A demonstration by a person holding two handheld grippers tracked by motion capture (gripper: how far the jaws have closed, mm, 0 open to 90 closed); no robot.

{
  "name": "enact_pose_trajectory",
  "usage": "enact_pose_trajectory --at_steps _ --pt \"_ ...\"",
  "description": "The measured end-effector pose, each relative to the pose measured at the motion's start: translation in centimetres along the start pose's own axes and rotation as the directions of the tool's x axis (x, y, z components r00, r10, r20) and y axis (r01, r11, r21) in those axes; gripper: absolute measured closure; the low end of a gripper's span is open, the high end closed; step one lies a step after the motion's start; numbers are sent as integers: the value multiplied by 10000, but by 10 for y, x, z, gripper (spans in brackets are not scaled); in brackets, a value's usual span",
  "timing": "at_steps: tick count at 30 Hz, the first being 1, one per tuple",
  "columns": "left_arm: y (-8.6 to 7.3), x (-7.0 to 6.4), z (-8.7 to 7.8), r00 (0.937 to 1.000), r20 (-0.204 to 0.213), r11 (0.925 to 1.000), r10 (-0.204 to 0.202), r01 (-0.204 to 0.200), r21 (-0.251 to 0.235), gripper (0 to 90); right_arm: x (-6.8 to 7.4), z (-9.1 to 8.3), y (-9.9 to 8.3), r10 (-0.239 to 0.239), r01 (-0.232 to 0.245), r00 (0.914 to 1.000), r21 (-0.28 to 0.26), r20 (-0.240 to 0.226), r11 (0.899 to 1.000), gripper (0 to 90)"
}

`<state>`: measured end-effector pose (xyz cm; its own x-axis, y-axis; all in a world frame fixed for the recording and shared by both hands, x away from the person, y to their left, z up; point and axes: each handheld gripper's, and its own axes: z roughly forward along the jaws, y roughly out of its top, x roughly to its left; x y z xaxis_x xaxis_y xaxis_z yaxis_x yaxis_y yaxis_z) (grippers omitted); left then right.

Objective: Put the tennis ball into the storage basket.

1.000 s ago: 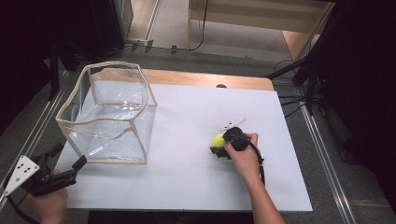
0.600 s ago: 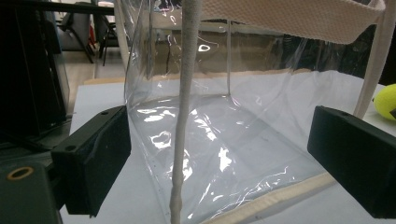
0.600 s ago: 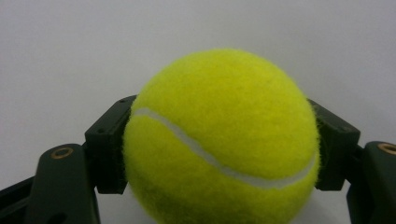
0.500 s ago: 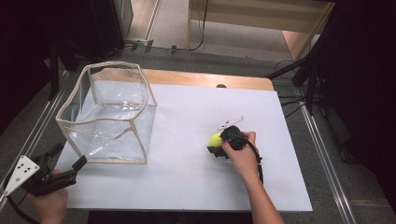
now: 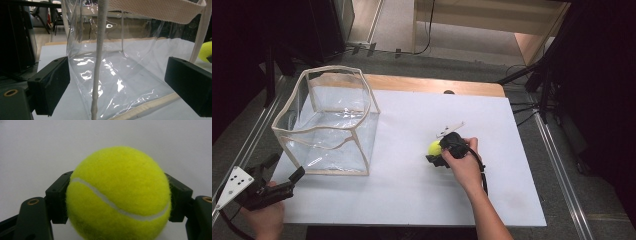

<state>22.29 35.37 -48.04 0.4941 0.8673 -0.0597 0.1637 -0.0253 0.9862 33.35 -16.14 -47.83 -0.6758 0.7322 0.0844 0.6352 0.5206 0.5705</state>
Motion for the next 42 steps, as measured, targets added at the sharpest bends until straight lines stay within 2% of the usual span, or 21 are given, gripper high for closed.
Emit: enact_pose_trajectory --at_steps 17,22,29,42 --pt "0 0 0 10000 7 10000 -8 8 11 65 19 10 24 -418 412 9983 -166 -408 9990 227" --pt "0 0 0 10000 24 10000 -24 24 -4 65 24 12 30 -401 384 9970 -276 -664 9989 227" --pt "0 0 0 10000 23 10000 -14 14 -1 65 32 16 39 -534 514 9958 -289 -739 9983 227" --pt "0 0 0 10000 31 10000 -17 17 -5 65 48 24 53 -913 886 9900 -296 -1077 9956 227"
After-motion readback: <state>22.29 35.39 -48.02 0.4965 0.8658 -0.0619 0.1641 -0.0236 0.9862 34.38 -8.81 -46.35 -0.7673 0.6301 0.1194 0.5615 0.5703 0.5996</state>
